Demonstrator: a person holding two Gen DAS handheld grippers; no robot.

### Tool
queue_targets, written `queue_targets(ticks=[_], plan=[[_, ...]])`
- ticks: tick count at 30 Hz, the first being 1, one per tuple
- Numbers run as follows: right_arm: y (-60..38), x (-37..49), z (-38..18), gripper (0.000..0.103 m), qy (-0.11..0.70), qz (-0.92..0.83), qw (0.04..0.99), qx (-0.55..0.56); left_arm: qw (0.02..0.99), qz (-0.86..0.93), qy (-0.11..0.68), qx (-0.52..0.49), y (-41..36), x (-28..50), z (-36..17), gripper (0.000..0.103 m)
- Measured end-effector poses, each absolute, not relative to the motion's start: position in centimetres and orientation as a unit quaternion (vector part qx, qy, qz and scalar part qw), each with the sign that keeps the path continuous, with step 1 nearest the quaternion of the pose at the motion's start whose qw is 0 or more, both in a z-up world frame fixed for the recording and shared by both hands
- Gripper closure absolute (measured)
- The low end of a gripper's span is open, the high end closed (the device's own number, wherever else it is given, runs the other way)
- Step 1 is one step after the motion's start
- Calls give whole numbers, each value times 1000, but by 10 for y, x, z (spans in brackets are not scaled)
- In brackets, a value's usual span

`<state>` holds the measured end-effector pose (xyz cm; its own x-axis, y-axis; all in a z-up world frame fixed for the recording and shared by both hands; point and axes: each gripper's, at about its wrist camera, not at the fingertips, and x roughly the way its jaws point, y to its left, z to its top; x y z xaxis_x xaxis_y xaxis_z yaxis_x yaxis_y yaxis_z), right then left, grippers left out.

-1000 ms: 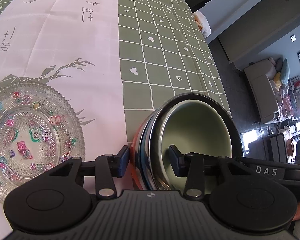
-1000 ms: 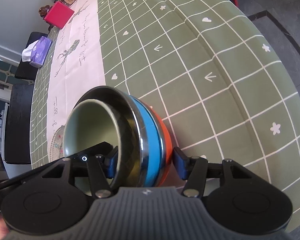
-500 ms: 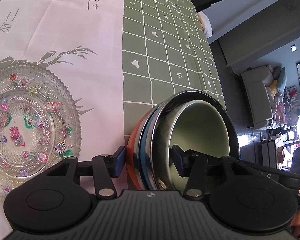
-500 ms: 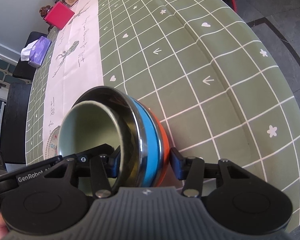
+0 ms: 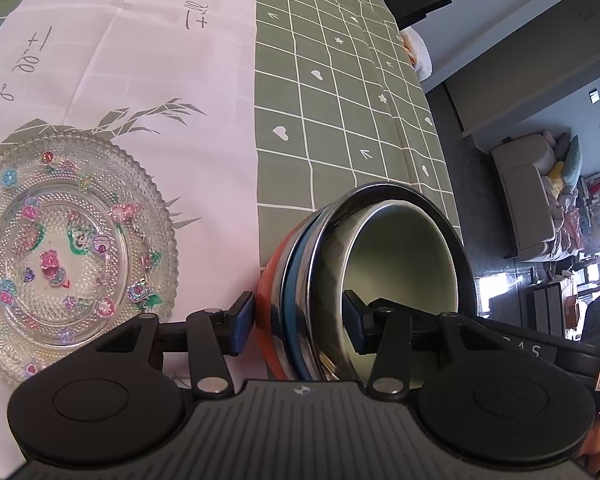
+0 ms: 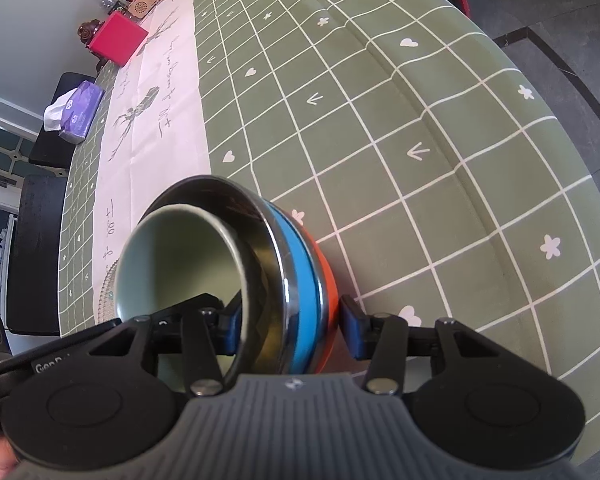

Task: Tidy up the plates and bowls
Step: 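Lift and carry the nested bowls with the left gripper over the glass plates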

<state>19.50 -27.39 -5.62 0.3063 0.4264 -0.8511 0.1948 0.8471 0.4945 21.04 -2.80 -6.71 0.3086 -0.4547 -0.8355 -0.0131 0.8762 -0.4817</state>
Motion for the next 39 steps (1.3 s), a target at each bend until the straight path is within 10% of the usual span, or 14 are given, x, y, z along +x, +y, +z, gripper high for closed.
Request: queue_targets(ticks=[39], plan=[[-111, 215, -24, 57, 587, 168, 759, 228, 806, -45, 539, -240, 127, 188, -24, 51]])
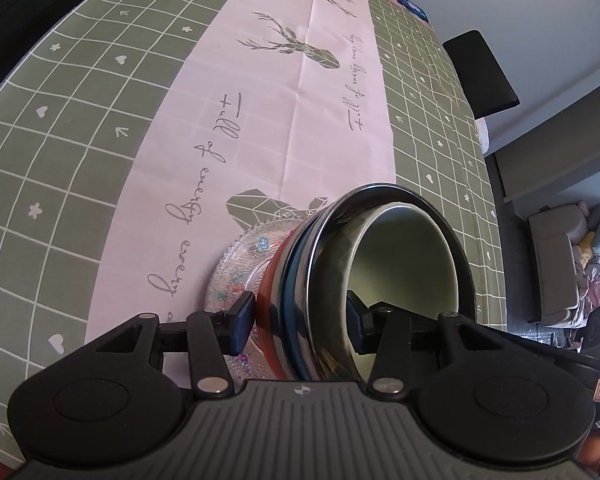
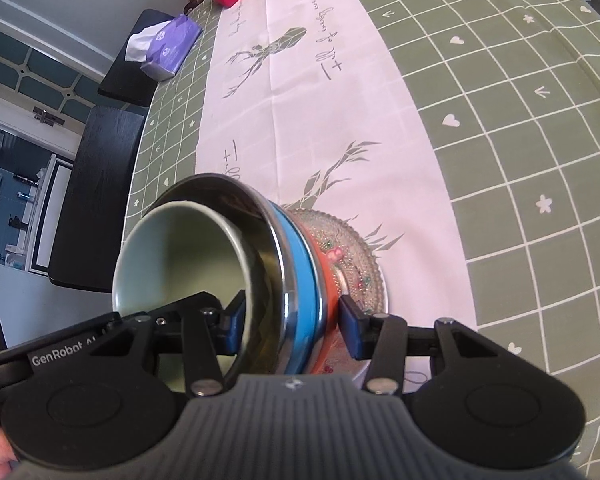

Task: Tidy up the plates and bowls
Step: 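Lift and carry the nested bowls with the left gripper over the glass plates, then lower the bowl stack onto the glass plates and open the left gripper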

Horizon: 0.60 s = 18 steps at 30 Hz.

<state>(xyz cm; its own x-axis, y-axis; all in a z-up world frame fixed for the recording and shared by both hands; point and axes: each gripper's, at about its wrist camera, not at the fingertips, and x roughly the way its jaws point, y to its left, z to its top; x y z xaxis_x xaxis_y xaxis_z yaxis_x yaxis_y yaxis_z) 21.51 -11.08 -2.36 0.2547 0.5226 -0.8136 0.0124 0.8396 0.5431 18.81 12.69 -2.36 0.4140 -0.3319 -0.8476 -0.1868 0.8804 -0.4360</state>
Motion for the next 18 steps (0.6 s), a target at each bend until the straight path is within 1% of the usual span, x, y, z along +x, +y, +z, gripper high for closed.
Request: queue_targets(ticks=[18], plan=[[-108, 215, -39, 57, 592, 163, 759, 217, 801, -44, 545, -246, 130, 184, -42, 53]])
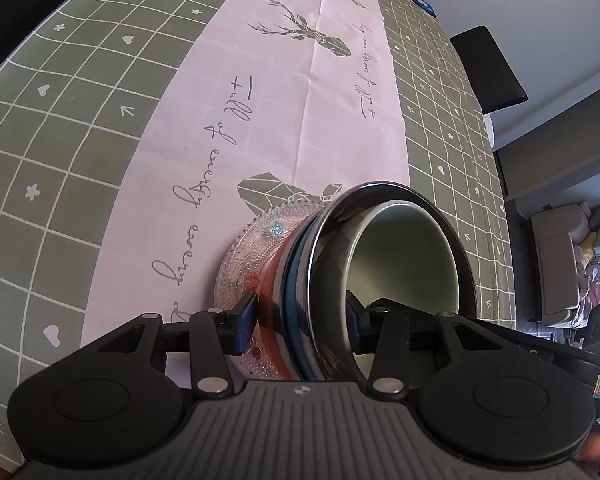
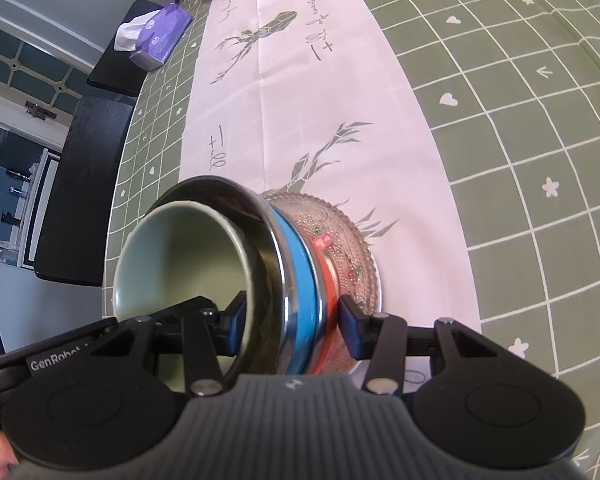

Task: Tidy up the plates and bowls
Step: 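Lower the bowl stack onto the glass plates and open the left gripper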

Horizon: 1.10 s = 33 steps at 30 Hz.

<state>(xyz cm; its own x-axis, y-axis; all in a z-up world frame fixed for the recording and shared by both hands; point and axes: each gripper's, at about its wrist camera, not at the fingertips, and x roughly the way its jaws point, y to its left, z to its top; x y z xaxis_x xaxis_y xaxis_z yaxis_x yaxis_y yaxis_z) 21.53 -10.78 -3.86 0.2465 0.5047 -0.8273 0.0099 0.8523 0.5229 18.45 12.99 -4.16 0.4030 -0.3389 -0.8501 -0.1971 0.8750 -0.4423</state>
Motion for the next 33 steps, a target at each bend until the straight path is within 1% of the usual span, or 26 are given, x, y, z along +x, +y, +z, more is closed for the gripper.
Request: queue_targets(ticks=[5, 7, 9, 17, 18, 20, 23, 24, 28, 30, 31, 33], plan=[[-108, 214, -39, 56, 590, 163, 760, 216, 798, -46, 548, -245, 131, 184, -42, 53], [-109, 215, -40, 55, 590, 164, 758, 224, 797, -45, 552, -240, 130, 184, -42, 53], [-110, 215, -40, 51, 588, 165, 756, 233, 797, -43, 555, -235, 128, 184, -43, 53], [-111, 214, -35, 50, 580, 167, 764, 230, 798, -47, 557, -225, 127, 187, -40, 53], [-112, 214, -33, 48, 576, 167, 766, 230, 800, -47, 555, -222, 127, 187, -39, 53], [-115, 215, -29, 45, 571, 165, 771, 229, 804, -49, 552, -217, 126, 187, -35, 49], [-120, 216, -22, 42, 564, 167, 776, 229, 814, -52, 540, -207, 125, 187, -27, 44], [-121, 215, -20, 39, 561, 167, 778, 228, 819, -53, 535, -201, 124, 186, -23, 43], [-129, 213, -7, 39, 545, 170, 790, 226, 836, -59, 517, -175, 118, 184, -5, 36], [-133, 211, 0, 39, 538, 173, 794, 225, 843, -65, 508, -163, 115, 181, 5, 34], [-134, 209, 3, 39, 535, 174, 796, 224, 846, -67, 505, -155, 113, 180, 9, 32], [-139, 206, 12, 35, 527, 177, 802, 220, 856, -70, 494, -137, 109, 177, 19, 32]])
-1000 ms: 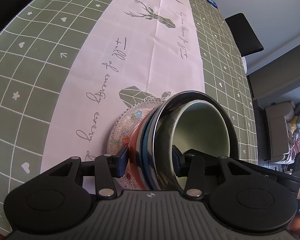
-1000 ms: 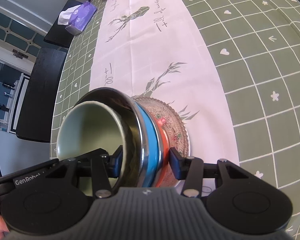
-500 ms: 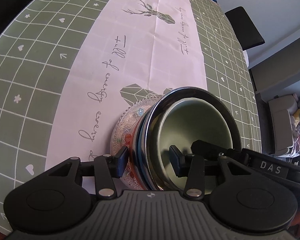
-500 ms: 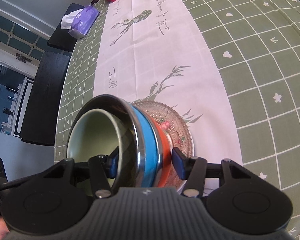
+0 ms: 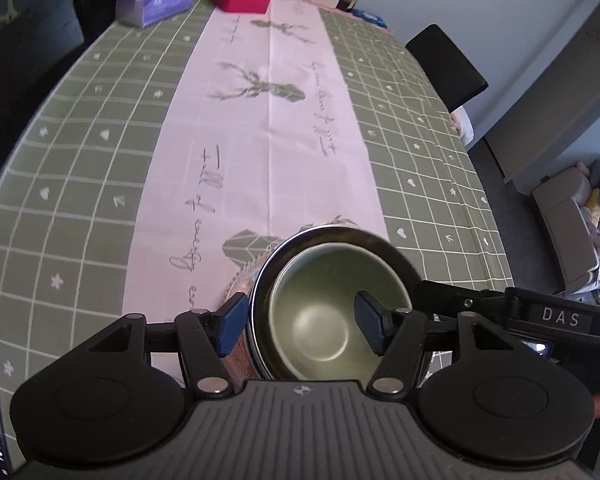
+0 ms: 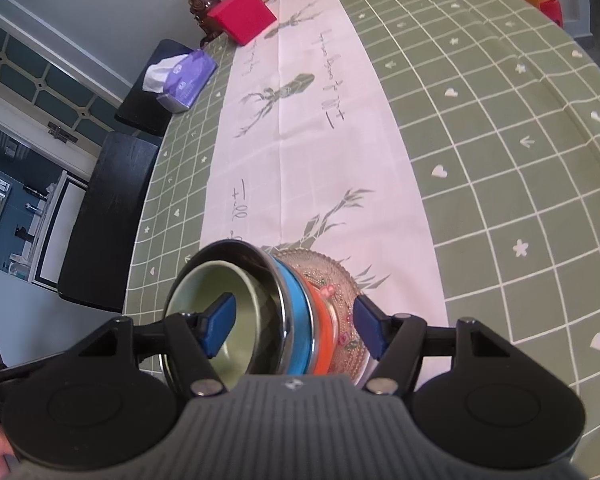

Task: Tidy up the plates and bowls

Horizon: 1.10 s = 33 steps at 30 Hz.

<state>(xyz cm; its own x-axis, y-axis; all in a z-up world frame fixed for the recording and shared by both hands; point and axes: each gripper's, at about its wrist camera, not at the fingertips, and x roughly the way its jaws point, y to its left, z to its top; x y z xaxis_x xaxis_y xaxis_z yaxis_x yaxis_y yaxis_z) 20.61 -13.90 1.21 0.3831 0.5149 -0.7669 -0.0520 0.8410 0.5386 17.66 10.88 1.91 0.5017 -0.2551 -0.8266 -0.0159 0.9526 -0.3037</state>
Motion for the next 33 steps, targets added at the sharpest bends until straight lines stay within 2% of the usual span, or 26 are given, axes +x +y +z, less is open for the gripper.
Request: queue_targets(ticks=[13, 23, 25, 27, 33], plan=[[-159, 159, 68, 33, 421, 185, 880, 120, 925, -117, 359, -29, 69, 131, 83, 30], [-167, 94, 91, 33, 307, 202, 928, 57, 964, -131, 222, 70, 34, 62, 97, 30], [-166, 77, 92, 32, 289, 199, 936, 37, 968, -126, 201, 87, 29, 48, 93, 30], [-166, 61, 90, 24, 270, 194, 943, 22, 970, -125, 187, 92, 26, 36, 88, 30], [-164, 18, 74, 18, 231, 174, 957, -3, 981, -96, 150, 78, 25, 7, 68, 30]])
